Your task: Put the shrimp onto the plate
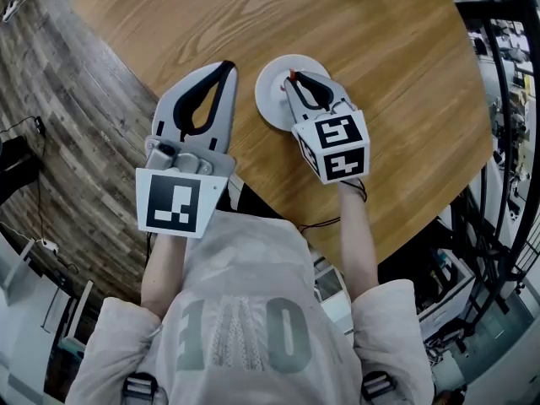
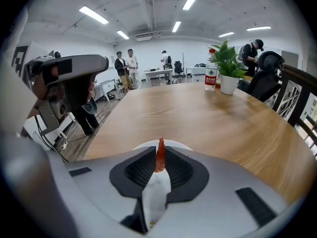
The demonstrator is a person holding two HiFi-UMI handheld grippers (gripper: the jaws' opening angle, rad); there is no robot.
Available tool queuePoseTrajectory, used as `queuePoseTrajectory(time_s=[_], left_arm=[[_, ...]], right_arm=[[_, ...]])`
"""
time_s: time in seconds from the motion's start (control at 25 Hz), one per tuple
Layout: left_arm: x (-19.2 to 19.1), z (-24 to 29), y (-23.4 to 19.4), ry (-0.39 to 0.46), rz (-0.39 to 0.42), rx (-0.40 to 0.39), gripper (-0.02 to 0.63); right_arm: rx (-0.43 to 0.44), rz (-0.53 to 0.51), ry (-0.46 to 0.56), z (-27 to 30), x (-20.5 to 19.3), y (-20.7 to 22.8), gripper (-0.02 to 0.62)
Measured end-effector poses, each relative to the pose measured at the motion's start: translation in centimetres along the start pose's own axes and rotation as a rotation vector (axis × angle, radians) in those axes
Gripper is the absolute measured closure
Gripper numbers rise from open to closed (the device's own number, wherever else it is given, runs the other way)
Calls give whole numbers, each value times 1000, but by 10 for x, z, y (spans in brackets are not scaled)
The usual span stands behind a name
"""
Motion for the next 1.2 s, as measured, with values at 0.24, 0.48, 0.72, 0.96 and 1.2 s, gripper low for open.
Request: queuePoseTrajectory(time_s=[0.24, 0.48, 0.72, 0.96, 1.2], left_arm=[[-6, 3, 1, -12, 23, 8, 595], [-12, 2, 3, -26, 23, 6, 595], [-13, 1, -2, -29, 16, 20, 595], [-14, 1, -5, -29, 14, 24, 595], [-14, -2, -6, -31, 23, 26, 595]], right_arm=[[18, -4, -47, 8, -8, -2, 529], [15, -10, -69, 9, -11, -1, 529], [2, 15, -70, 13, -9, 3, 529], [3, 49, -76, 14, -9, 3, 529], [-10, 70, -77, 14, -8, 3, 528]])
Point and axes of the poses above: the fingertips, and each gripper's own axes: z forward along the fingers, y to its right, x out of its top, the point moved 3 cm from there along -z, backward along the fingers, and after that the axes turned 12 degrees about x, right-handed, at the moved point
